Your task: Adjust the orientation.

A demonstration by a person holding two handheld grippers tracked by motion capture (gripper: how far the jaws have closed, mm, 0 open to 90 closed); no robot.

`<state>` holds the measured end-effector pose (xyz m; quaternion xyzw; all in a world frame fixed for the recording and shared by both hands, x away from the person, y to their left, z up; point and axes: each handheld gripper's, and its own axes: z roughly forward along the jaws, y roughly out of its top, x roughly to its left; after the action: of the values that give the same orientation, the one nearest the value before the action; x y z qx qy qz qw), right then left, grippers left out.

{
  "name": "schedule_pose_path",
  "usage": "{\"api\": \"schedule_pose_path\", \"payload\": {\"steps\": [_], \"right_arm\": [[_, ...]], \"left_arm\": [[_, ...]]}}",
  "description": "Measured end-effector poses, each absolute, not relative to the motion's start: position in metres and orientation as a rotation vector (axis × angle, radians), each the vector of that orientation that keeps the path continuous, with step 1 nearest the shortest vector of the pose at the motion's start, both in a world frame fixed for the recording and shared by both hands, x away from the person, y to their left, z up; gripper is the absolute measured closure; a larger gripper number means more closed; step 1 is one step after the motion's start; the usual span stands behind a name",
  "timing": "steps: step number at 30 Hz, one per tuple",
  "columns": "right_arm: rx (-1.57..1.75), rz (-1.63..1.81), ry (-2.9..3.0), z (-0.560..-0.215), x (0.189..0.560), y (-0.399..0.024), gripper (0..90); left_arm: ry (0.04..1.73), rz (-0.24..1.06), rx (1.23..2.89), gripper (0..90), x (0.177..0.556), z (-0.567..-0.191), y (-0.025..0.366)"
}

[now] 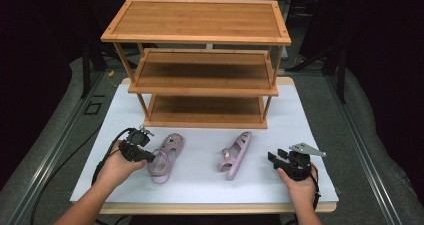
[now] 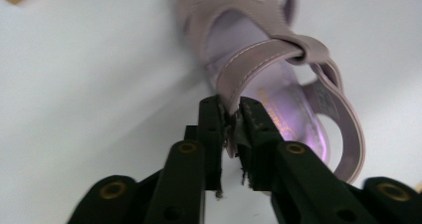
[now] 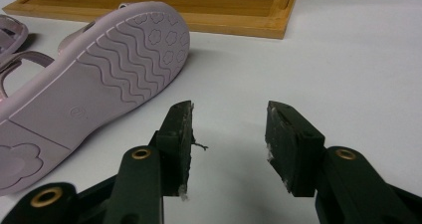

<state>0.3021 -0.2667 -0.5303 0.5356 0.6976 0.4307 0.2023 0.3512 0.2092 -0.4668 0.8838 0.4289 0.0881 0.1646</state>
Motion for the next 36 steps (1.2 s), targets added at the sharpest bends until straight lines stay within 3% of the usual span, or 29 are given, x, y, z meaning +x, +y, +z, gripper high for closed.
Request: {"api": "schedule_pose_path", "payload": {"steps": [10,19,36], "right_arm": [[1.499,1.197,1.954,-0.532,0.303,-0.266,53.6],[1.499,1.199,1.957,-0.532,0.303,-0.266,53.6],[1.501,1.199,1.956,-0.532,0.303,-0.266,53.6]], "left_arm": [[1.243,0.149,2.67,77.6,0.368,-0.468,0.203],[1.356,0.015,2.63,78.3,0.378,-0.477,0.204],[1.38,-0.011,2.631,81.8,0.383,-0.48,0.204]]}}
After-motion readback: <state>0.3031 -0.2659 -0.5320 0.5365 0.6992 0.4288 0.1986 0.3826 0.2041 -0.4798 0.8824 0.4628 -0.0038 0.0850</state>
